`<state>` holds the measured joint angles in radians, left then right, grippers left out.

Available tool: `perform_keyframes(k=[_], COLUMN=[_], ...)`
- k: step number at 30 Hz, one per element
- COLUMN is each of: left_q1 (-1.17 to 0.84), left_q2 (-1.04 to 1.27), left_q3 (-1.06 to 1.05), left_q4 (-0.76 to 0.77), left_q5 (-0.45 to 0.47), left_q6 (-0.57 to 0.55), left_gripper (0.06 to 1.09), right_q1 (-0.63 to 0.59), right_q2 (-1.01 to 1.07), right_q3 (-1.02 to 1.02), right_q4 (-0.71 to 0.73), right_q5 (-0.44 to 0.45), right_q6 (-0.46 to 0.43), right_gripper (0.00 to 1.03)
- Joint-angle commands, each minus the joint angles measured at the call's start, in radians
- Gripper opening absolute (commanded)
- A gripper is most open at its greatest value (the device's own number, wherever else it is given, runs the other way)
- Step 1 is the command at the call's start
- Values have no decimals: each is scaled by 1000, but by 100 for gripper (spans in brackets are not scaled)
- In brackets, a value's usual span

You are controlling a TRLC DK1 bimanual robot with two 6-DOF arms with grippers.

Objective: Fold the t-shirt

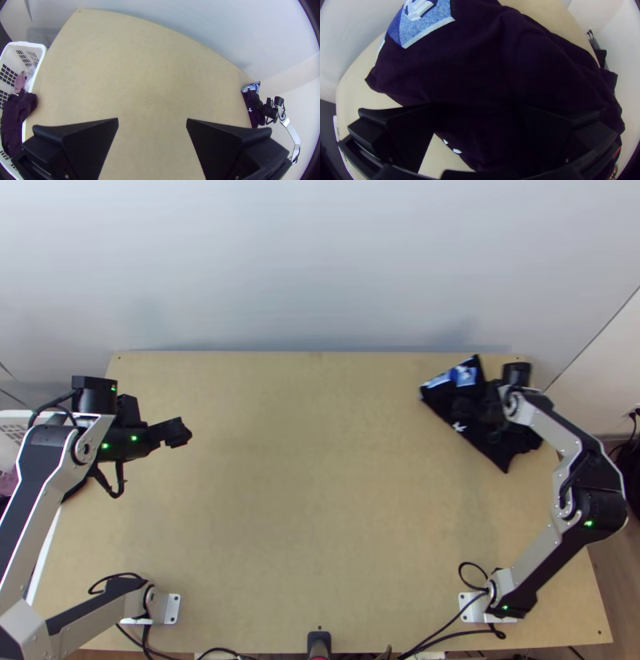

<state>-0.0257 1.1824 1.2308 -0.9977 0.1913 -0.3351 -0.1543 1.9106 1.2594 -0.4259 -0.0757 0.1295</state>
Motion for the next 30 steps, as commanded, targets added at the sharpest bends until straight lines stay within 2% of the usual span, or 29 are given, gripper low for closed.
perform_keyframes(k=[1, 5, 9, 12, 18, 24, 25, 28, 30], left_q1=[27, 40, 46, 58, 70, 178, 198, 217, 217], left_q2=[-26, -36, -53, -75, -112, -164, -178, -239, -294], left_q3=[-19, -22, -19, -14, 42, 50, 39, -24, -77], left_q4=[-1, -1, 8, 25, 50, 90, 100, 136, 165], left_q5=[-1, -1, -35, -56, -128, -147, -147, -151, -151], left_q6=[24, 31, 38, 45, 59, 108, 114, 150, 168], left_gripper=[105, 105, 105, 105, 105, 105, 105, 105, 105], right_q1=[-143, -149, -119, -87, -44, 101, 133, 236, 274], right_q2=[65, 74, -16, -93, -208, -412, -444, -521, -564], right_q3=[75, 121, 110, 87, 97, 57, 38, -20, -68], right_q4=[18, 15, -1, -5, -8, -17, -16, -17, -13], right_q5=[-6, -12, -64, -108, -144, -142, -130, -3, 13], right_q6=[5, 32, 48, 42, 16, 2, -5, -45, -39], right_gripper=[99, 99, 99, 99, 99, 99, 99, 99, 99])
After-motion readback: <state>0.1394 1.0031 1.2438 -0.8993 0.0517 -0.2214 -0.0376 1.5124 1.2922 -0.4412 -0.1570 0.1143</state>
